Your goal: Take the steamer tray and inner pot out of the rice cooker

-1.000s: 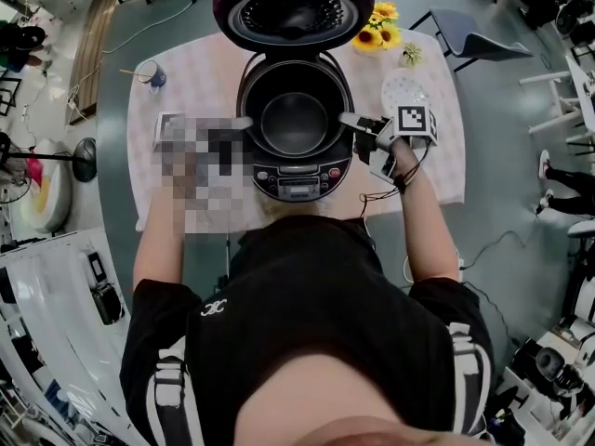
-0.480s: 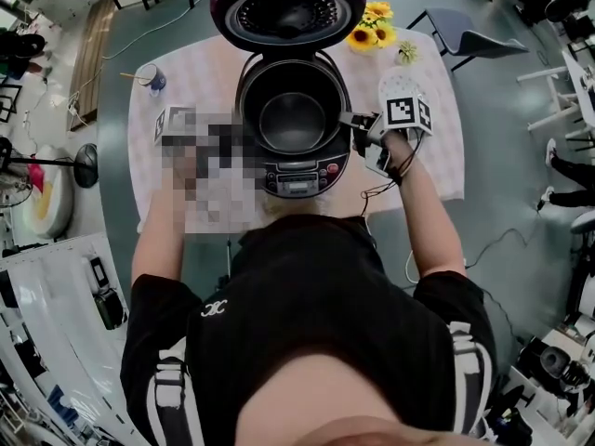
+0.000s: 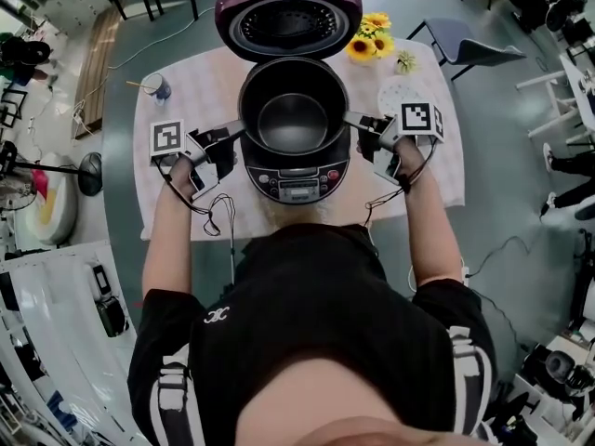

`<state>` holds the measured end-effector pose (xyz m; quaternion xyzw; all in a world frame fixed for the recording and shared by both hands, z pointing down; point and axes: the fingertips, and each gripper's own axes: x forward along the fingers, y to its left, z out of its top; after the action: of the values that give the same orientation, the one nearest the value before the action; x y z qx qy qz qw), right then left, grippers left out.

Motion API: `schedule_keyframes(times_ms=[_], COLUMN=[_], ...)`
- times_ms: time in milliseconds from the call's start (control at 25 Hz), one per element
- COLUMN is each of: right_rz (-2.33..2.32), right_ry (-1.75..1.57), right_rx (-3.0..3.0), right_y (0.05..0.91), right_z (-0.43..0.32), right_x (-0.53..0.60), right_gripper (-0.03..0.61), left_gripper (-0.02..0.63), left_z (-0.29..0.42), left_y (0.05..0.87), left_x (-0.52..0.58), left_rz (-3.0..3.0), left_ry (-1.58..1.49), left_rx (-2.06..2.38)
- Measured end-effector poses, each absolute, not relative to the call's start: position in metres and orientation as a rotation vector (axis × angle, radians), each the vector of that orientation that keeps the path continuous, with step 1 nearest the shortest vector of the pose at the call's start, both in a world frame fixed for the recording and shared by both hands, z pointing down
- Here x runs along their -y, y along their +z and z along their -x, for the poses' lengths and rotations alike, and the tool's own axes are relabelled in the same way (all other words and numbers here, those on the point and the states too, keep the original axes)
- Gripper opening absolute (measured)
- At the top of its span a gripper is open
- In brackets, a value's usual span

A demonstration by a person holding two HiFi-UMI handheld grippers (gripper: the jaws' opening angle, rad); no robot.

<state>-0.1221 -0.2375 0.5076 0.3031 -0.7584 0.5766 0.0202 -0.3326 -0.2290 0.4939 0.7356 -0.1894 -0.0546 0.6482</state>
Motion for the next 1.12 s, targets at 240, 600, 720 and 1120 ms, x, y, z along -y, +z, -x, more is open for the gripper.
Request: schedule_keyframes(times_ms=[240, 600, 720, 1120], right_rz=[-0.854, -0.906, -0.953, -1.099], right_ry=[1.781, 1.756, 1.762, 1.732], right_rx=[2.544, 2.689, 2.703, 2.720], right_y=[0.453, 0.397, 0.390, 0.383], right_z=[0.118, 0.084, 0.062, -0.010], right_x=[0.225, 0.203, 0.197, 0.182], right_gripper=[0.023, 0.025, 0.025, 0.025], left_gripper=[0.015, 0.015, 0.015, 0.015], left_z=[0.326, 0.290, 0.267, 0.195], left_y=[0.423, 0.372, 0.365, 0.361], left_x=[0.221, 0.211, 0.209, 0.207], left_rz=[-1.774, -1.880, -1.900, -1.918], left_ry=[-0.239, -0.241, -0.235, -0.166], left_rx=[0.355, 0.261, 0.220, 0.141])
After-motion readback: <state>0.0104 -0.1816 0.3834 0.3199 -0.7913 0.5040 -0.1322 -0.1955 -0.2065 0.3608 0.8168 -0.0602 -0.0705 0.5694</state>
